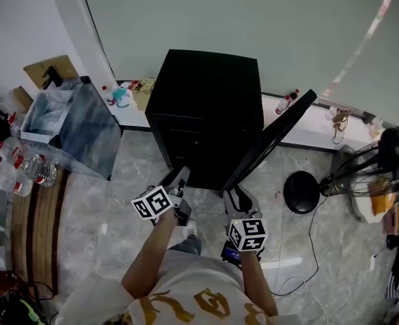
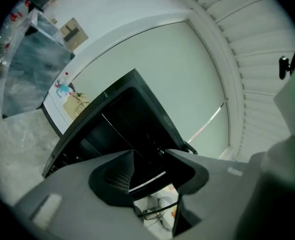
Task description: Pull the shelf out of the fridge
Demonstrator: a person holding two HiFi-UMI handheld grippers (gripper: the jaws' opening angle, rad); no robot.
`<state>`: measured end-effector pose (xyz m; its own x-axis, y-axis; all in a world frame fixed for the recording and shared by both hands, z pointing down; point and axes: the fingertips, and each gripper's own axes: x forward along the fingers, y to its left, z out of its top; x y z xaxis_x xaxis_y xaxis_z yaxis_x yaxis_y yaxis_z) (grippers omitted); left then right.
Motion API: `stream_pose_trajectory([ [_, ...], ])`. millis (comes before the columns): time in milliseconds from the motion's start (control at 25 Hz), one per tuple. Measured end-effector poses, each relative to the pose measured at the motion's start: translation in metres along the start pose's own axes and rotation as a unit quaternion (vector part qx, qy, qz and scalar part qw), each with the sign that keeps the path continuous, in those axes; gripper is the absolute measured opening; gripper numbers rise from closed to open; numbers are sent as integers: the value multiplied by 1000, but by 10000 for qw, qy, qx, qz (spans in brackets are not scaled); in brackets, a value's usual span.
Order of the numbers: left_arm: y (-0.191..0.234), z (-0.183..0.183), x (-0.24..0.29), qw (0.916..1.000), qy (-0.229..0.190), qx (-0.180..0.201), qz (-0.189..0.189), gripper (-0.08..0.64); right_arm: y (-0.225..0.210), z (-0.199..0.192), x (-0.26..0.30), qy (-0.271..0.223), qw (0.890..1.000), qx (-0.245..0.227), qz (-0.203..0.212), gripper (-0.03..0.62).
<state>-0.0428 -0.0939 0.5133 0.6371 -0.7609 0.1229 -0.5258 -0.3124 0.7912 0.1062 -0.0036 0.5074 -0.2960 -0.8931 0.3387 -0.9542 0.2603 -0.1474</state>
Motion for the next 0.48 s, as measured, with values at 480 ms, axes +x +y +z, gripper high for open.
stream_pose_trajectory([
  [480,70,30,100,9780,16,-2077,-181,179,-15,29,78,246,9989,-234,-316,153],
])
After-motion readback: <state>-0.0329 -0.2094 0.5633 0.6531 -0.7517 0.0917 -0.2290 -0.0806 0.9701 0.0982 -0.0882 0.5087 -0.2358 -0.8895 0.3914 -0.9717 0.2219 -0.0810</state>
